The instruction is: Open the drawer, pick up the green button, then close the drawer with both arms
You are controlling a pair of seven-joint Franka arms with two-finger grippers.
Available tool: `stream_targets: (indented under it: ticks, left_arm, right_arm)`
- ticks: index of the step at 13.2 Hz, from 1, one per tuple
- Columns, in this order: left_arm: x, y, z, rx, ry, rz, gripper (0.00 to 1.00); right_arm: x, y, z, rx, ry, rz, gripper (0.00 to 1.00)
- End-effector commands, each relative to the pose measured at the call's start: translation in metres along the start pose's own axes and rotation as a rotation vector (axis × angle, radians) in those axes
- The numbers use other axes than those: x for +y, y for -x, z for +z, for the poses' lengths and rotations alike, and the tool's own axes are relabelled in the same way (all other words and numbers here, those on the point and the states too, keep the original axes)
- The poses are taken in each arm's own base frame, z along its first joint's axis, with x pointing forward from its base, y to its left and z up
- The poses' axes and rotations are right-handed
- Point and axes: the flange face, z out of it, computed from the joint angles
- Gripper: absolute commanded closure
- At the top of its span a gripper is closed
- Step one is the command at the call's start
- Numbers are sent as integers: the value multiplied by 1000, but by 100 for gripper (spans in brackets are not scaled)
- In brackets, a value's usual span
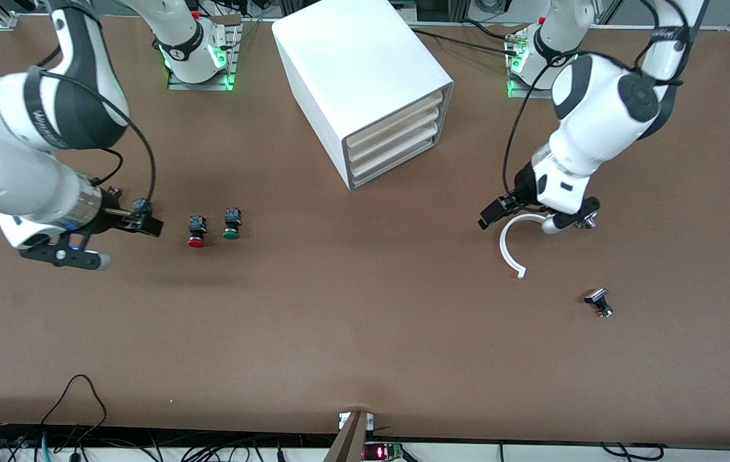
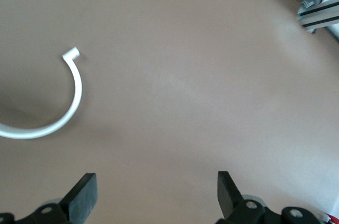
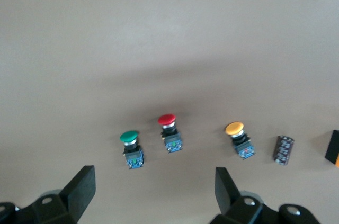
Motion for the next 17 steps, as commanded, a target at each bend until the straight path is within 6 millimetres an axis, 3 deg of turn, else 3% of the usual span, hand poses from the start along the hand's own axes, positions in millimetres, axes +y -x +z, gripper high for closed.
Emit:
stream_targets:
  ticks: [1,4,5,8,12,17]
  left_arm:
    - [-31,-22,-60,-12,-38,137,0]
    - [-59,-59,-129,-88,-92,263,0]
    - [-67,-65,-146,-76,-133,319,0]
    - [-82,-76,-174,-44,-269,450,0]
    - [-99,-85,-192,-36,-359,538,0]
    - [-97,-85,-187,-46,-357,583,0]
  right_arm:
    - [51,-3,-33,30,-13,-44,0]
    - [110,4,-57,20,-33,-134,0]
    - [117,13,-69,21,-33,-133,0]
    - [142,37,-102,18,-18,-97,0]
    - [162,51,-113,-25,-15,-56,0]
    - [165,67,-123,-22,-18,-76,0]
